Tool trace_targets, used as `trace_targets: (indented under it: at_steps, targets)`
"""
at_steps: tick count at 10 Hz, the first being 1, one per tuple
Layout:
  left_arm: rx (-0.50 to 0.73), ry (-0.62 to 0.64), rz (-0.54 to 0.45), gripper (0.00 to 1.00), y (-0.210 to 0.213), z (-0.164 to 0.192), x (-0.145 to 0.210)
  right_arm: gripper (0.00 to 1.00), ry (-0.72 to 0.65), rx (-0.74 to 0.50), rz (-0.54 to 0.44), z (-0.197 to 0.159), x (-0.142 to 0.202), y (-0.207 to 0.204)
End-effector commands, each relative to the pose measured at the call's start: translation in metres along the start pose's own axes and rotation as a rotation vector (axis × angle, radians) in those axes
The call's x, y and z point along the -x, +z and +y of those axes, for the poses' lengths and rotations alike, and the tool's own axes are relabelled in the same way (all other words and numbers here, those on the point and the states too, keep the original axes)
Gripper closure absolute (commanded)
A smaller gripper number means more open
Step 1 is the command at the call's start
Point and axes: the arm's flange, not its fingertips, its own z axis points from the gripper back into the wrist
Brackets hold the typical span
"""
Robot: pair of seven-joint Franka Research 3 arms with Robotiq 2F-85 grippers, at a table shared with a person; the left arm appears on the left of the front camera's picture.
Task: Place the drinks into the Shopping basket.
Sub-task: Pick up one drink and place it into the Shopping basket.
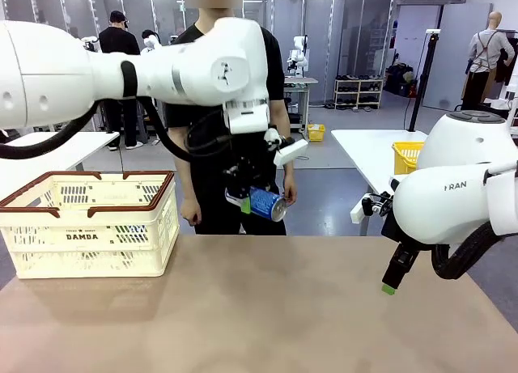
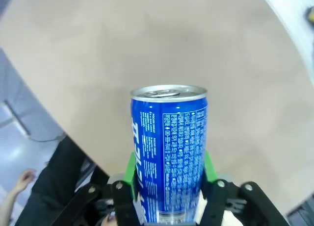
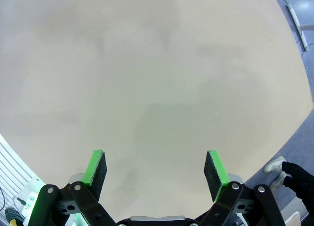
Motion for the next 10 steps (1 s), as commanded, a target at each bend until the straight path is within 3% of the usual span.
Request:
trace_targets:
  at_steps: [1,9,10]
  targets:
    - [0.025,-0.004,0.007,1.00,0.019,0.008,0.000,0.00,-0.010,0.013,-0.005,0.001,0.000,0.000]
    - [0.004,0.003,0.002,1.00,0.018,-0.003,0.002,0.00,-0.010,0.013,-0.005,0.001,0.000,0.000]
    - [0.012,0.005,0.001,0.43,0.013,-0.002,0.003,0.00,-0.010,0.013,-0.005,0.001,0.000,0.000]
